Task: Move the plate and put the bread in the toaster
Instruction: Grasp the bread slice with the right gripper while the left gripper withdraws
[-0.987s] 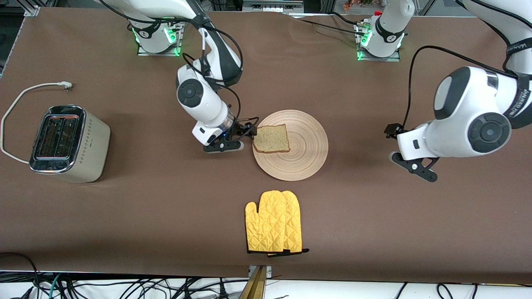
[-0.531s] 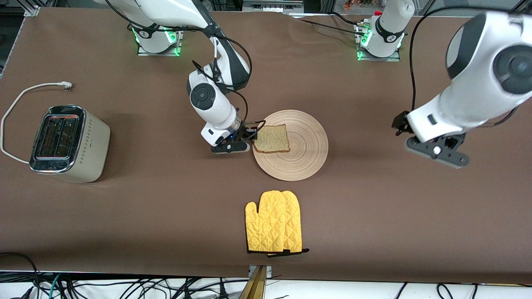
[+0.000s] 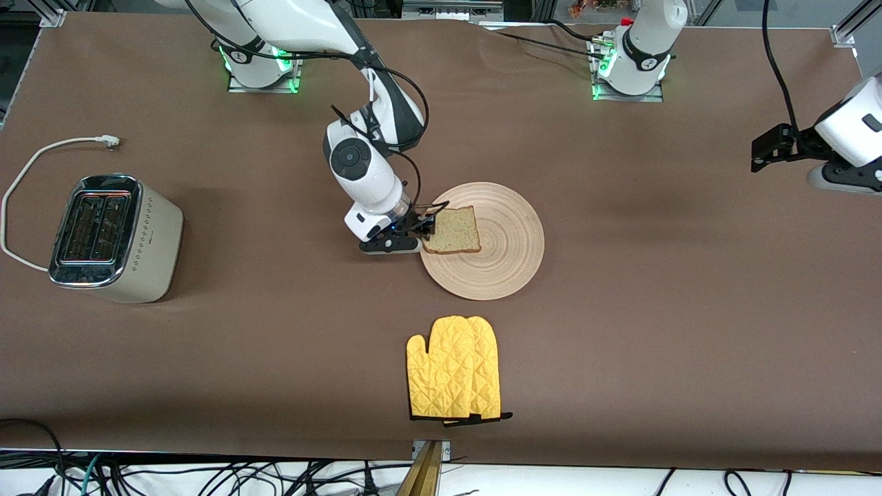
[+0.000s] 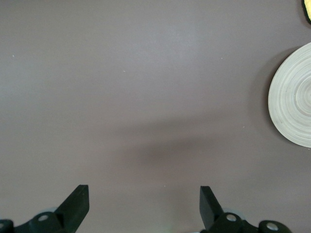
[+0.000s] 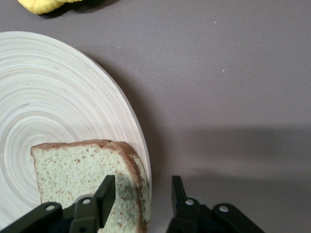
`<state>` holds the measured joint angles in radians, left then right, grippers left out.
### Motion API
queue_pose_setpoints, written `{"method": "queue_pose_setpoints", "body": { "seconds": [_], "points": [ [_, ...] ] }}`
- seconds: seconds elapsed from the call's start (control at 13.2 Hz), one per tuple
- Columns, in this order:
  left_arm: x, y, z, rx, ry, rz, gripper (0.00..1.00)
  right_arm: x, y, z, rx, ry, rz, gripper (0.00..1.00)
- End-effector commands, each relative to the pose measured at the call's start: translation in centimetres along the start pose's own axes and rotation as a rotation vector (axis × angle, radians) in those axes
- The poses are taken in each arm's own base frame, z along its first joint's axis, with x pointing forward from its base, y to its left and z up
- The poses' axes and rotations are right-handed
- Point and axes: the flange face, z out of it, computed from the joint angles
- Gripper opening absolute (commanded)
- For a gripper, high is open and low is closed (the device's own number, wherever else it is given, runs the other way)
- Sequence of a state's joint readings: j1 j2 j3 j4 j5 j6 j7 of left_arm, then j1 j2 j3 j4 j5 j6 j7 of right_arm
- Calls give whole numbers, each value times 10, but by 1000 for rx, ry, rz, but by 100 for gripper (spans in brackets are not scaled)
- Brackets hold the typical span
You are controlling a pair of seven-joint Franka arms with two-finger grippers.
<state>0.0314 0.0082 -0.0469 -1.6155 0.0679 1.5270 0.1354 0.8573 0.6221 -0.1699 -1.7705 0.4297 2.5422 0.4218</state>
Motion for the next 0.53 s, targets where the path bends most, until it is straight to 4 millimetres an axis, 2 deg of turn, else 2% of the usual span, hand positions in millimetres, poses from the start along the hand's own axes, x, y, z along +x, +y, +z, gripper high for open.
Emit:
{"method": "queue_pose_setpoints", "body": {
  "seconds": [0.0, 0.23, 0.46],
  "points": [
    [-4, 34, -7, -3, 42, 44, 100, 1, -6, 3, 15, 13, 16, 50],
    [0, 19, -6, -111, 89, 9, 100, 3, -6, -1, 18, 12, 2, 30],
    [0, 20, -10, -75, 97, 9, 100, 3, -7, -2, 19, 11, 2, 20]
  ]
}}
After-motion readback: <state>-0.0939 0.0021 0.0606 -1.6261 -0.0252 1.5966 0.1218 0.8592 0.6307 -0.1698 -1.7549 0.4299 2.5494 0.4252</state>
